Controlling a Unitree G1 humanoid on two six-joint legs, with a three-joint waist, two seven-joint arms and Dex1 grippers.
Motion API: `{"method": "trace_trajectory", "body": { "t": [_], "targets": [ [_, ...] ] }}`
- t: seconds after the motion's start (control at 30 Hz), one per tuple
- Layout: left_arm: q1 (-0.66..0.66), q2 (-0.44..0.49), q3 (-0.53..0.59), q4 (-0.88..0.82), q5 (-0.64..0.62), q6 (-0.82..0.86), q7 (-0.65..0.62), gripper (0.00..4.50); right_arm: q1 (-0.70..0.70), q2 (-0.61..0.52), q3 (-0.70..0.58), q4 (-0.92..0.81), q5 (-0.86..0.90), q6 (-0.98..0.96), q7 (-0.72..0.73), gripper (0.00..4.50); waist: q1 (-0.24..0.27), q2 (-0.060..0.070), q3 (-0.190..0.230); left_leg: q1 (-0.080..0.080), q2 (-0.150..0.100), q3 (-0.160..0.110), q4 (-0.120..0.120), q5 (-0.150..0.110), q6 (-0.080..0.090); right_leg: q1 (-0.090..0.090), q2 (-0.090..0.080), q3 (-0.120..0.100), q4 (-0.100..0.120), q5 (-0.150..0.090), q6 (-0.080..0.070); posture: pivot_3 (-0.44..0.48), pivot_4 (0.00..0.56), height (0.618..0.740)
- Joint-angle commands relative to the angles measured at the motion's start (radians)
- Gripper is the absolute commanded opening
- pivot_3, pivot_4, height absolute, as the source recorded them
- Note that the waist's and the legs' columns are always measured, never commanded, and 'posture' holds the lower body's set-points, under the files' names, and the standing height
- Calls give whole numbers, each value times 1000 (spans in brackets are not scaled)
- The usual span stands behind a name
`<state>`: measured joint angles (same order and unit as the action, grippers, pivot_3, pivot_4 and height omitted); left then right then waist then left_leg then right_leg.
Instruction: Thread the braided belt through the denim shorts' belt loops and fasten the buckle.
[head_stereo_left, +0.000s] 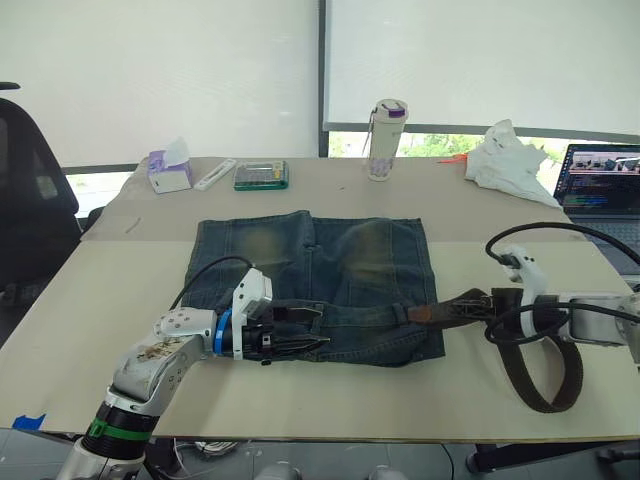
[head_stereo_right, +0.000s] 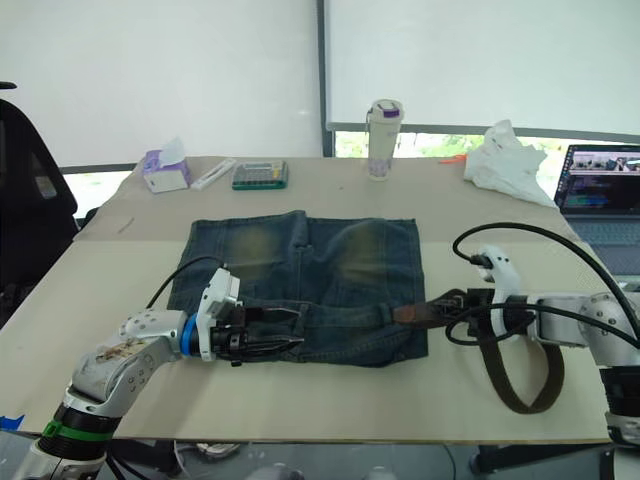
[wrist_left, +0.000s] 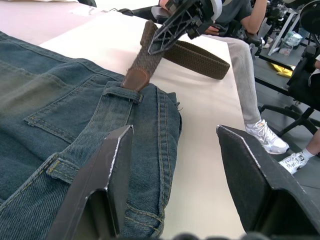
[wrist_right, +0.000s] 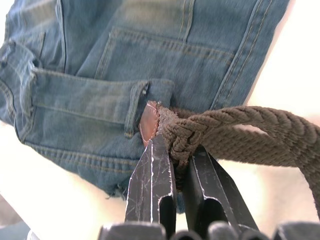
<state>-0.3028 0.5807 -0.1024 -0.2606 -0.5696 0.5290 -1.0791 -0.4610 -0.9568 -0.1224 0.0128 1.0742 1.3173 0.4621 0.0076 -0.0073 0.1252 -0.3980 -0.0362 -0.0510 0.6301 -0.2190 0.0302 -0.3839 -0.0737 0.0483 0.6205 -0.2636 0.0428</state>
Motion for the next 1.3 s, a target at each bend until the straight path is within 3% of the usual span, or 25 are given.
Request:
{"method": "trace_trajectory", "body": {
  "t": [0.03,0.57,0.8,0.9,1.07,1.3],
  "targets": [
    [6,0,5,-37,4,-27,3,2831,-39,23,15,6,-48,3,45,0,-2,0,0,0,0,0,0,0,0,0,0,0,0,0,0,0,150,740],
    [17,-27,19,-47,-34,74,81,2831,-151,199,108,90,-240,-4,162,0,-16,0,0,2,0,1,0,0,0,-1,0,-1,5,0,0,0,150,740],
    [-8,-122,37,-26,-143,293,224,2831,-150,310,50,101,-254,-8,145,0,-20,0,0,2,0,0,0,0,0,-2,1,-1,7,0,0,0,150,740],
    [-28,-164,53,2,-173,379,300,2831,-134,353,-30,83,-217,2,132,0,-20,0,0,2,-1,0,1,0,0,-2,1,-1,9,0,0,0,150,740],
    [-79,-263,140,73,-272,544,448,2831,-87,397,-155,0,-128,38,131,0,-17,0,0,1,-1,-1,2,0,0,-2,0,-2,10,0,0,0,150,740],
    [-155,-387,239,175,-387,719,595,2831,-32,426,-196,-86,-72,78,107,0,-20,0,-1,2,-2,-1,2,0,0,-2,1,-2,10,0,0,0,150,740]
  ]
}}
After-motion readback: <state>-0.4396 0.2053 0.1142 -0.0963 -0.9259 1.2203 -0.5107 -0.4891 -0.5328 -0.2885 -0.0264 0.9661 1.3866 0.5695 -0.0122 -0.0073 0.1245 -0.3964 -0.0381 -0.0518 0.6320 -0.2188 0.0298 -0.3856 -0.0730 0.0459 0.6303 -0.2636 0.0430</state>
